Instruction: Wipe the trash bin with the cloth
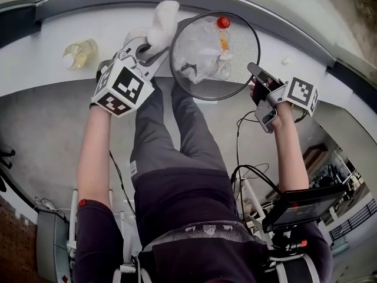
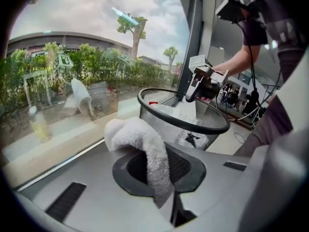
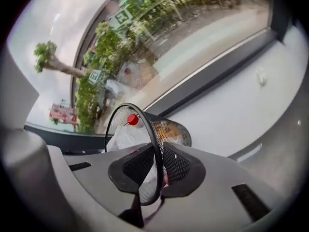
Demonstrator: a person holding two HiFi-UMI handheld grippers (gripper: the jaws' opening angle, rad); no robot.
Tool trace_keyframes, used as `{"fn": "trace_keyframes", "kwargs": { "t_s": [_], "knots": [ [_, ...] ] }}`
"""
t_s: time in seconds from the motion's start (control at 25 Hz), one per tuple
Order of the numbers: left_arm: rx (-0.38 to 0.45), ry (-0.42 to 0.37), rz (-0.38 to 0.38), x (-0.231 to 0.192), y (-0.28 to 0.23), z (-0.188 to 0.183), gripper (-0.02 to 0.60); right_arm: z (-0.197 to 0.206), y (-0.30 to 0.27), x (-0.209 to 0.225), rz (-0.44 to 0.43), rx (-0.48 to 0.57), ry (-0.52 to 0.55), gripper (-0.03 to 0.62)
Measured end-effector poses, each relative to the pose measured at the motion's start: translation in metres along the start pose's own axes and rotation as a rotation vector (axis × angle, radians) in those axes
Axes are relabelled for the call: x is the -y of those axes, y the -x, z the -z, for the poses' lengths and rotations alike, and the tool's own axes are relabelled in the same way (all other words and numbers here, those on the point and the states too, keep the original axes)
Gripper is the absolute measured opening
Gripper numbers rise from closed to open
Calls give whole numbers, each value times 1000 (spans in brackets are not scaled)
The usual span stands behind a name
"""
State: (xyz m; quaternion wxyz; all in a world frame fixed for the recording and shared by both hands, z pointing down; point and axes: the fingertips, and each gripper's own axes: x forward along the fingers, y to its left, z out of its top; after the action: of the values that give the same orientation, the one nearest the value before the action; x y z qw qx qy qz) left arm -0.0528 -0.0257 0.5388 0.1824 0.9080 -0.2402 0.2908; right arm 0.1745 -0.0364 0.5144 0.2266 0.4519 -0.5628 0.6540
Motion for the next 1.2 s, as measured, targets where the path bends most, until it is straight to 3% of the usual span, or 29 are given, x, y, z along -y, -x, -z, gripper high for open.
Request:
{"fn": "trace_keyframes", "kwargs": {
  "t_s": [0.16,0.36,0.48,0.56,0.68,0.8,0.92,1.04,1.2],
  "knots": [
    [26,107,23,21,5,11,31,26,5,5,-73,9,-258,61],
    [4,169,-4,43,32,36,31,98,-4,-18,-196,16,-523,61],
    [-22,171,14,66,26,41,31,122,-11,-26,-246,15,-593,61],
    [-32,175,23,79,16,37,32,126,-13,-25,-241,-3,-575,61],
    [-23,204,6,82,12,34,31,124,-11,-25,-180,-32,-442,61],
    [-26,182,-30,72,12,34,31,108,0,-20,-53,-42,-161,86],
    [-26,162,-58,56,12,32,31,58,16,-17,28,28,184,90],
    [2,186,-51,40,13,26,31,3,25,-14,120,57,397,94],
    [-2,128,-78,18,12,16,31,-24,-6,-28,144,-96,615,94]
  ]
}}
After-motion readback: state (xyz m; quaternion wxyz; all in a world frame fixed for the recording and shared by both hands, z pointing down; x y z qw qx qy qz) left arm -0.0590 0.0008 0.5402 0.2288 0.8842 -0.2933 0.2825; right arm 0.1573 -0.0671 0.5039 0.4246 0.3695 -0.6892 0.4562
